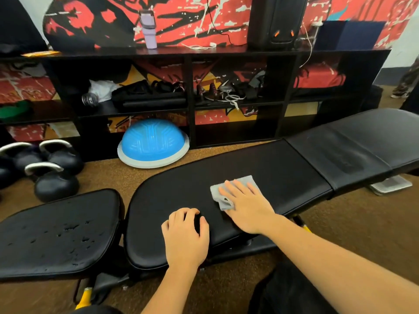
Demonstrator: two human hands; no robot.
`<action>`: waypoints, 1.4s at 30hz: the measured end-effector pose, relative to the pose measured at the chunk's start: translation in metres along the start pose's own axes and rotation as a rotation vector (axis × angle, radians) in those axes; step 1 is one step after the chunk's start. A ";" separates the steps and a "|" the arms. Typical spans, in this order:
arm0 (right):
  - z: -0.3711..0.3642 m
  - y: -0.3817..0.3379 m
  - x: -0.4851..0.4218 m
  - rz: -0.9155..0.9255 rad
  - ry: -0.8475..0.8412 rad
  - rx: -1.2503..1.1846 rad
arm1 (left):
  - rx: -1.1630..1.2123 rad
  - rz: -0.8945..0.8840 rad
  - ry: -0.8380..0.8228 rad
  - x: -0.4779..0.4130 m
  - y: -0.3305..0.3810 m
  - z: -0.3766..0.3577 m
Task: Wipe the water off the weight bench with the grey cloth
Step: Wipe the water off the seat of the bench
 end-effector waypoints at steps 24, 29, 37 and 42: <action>-0.003 0.111 0.031 -0.104 0.231 0.090 | 0.008 0.016 -0.010 -0.002 -0.002 0.000; 0.007 0.100 0.019 -0.294 0.250 -0.029 | -0.005 0.007 0.019 -0.002 -0.003 0.000; -0.024 0.069 0.058 0.067 0.354 -0.018 | -0.019 0.019 0.014 0.003 0.000 0.001; -0.010 0.099 0.058 -0.269 0.319 -0.047 | 0.003 0.023 0.023 0.003 0.000 0.002</action>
Point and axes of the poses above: each hand's wrist, its own x-axis away from the middle knuckle, its own z-axis out of the back of the hand, y = z × x, the point moved 3 cm from there along -x, towards the middle knuckle, and after that the axes turned 1 degree about -y, right-handed, at the moved point
